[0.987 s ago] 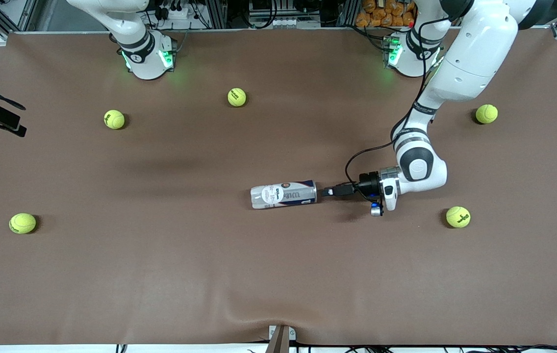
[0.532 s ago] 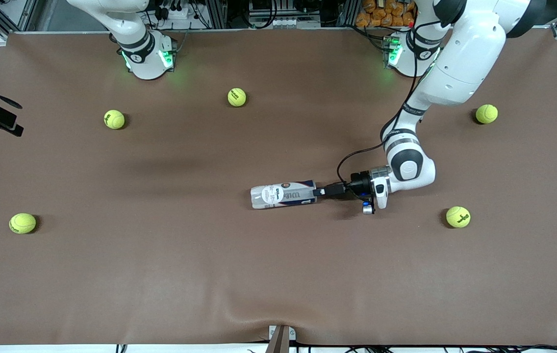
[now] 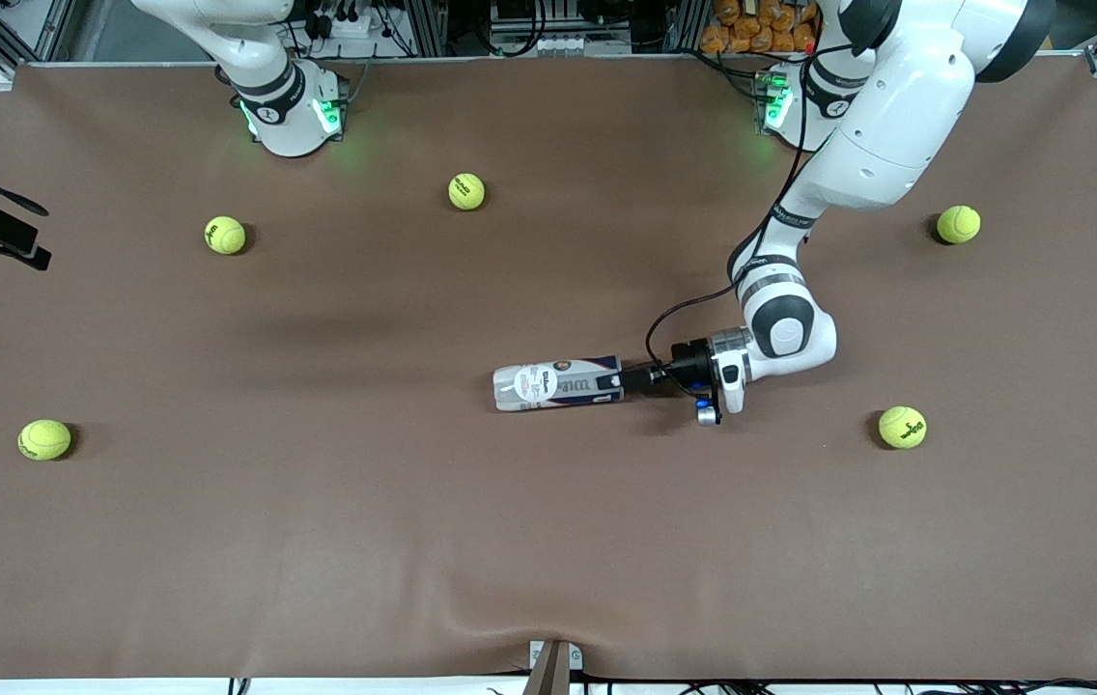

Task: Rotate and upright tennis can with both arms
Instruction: 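Lift the can with the left gripper and rotate it upright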

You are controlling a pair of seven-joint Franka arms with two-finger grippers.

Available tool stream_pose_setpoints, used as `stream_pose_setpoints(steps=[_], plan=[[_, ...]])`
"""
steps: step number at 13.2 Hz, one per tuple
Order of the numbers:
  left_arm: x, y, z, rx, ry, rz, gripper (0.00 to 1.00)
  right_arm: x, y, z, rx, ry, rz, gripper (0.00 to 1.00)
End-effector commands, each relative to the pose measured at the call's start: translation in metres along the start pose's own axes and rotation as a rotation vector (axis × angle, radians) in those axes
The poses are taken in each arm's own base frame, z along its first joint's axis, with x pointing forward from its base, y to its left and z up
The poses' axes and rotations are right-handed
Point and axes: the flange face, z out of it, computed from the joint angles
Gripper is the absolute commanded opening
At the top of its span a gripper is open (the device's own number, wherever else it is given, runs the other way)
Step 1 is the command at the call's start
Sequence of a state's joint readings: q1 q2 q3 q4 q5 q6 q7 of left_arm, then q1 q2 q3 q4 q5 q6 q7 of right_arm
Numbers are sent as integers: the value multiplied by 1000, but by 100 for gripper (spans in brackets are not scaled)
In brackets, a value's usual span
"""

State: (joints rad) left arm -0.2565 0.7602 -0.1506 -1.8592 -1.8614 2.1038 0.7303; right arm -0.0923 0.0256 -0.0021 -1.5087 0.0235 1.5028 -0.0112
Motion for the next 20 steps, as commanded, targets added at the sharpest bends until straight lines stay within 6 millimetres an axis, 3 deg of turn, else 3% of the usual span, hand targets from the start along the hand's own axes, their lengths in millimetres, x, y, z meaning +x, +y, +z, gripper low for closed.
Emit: stream_pose_setpoints(steps=[1,4,10,13,20], plan=[[4,39,-11,47,25,34,0,3,-3,0,21,-8,10,100],[-4,107,-28,161,-18,2,0,3,-6,1,21,-8,4,100],[-32,224,-63,433,-12,39,0,3,-6,-1,16,-5,3,100],[-47,258,-72,581,26,79,0,3,-6,-1,15,-5,3,100],[-75,307,-77,875,27,165,0,3,-6,-1,15,-4,3,100]])
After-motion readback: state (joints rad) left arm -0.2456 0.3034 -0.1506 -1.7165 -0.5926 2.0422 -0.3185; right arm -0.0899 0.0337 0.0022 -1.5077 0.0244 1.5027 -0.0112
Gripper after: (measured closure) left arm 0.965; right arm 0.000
